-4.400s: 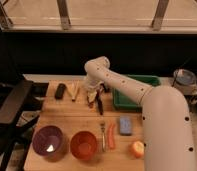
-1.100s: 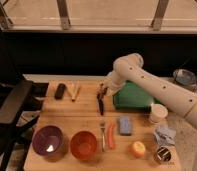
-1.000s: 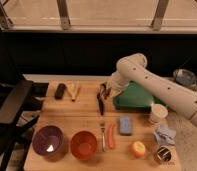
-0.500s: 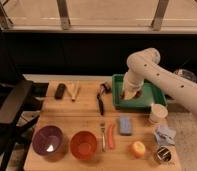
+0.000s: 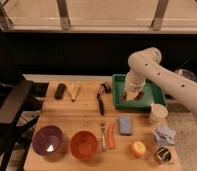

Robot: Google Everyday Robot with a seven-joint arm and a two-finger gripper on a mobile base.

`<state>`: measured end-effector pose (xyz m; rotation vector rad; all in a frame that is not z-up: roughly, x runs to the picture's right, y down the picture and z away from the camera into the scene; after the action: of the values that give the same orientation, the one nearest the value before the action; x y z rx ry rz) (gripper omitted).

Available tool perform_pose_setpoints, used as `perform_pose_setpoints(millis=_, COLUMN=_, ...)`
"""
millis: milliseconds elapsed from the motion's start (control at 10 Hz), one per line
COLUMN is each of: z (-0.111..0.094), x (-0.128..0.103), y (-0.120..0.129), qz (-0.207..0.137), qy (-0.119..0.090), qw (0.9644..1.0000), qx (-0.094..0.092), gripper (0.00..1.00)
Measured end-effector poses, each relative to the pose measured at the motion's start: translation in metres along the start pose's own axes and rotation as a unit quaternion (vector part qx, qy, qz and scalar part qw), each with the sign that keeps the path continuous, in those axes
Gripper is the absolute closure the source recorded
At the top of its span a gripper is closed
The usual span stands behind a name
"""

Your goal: Place grapes in paper cup

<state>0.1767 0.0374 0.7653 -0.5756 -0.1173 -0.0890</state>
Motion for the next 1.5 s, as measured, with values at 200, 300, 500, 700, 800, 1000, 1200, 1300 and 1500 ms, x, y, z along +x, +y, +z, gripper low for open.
perform_pose_setpoints(millis=200, z=0.000, x=0.000, y=-0.001, qz=0.002, qy=0.000, qw=1.0000, qx=0.002, gripper=1.00)
perform_pose_setpoints(millis=300, z=-0.002, x=0.000, y=-0.002, qz=0.010, qy=0.001, qw=0.9999, qx=0.007, gripper=1.00)
perform_pose_setpoints(millis=500, z=-0.015, x=0.009, y=-0.006, qz=0.035, qy=0.005, qw=0.9992, qx=0.021, gripper=1.00)
perform_pose_setpoints(millis=700, z=-0.029, x=0.025, y=-0.005, qz=0.065, qy=0.006, qw=0.9974, qx=0.031, gripper=1.00)
perform_pose_setpoints(millis=800, z=-0.036, x=0.034, y=-0.003, qz=0.082, qy=0.004, qw=0.9960, qx=0.035, gripper=1.00)
perform_pose_setpoints(millis=1000, z=-0.045, x=0.055, y=0.006, qz=0.114, qy=0.005, qw=0.9927, qx=0.040, gripper=1.00)
perform_pose_setpoints(millis=1200, z=-0.051, x=0.078, y=0.023, qz=0.149, qy=0.005, qw=0.9879, qx=0.042, gripper=1.00)
perform_pose_setpoints(millis=1300, z=-0.055, x=0.086, y=0.030, qz=0.164, qy=0.004, qw=0.9855, qx=0.042, gripper=1.00)
perform_pose_setpoints(millis=1500, z=-0.059, x=0.100, y=0.044, qz=0.189, qy=0.002, qw=0.9811, qx=0.040, gripper=1.00)
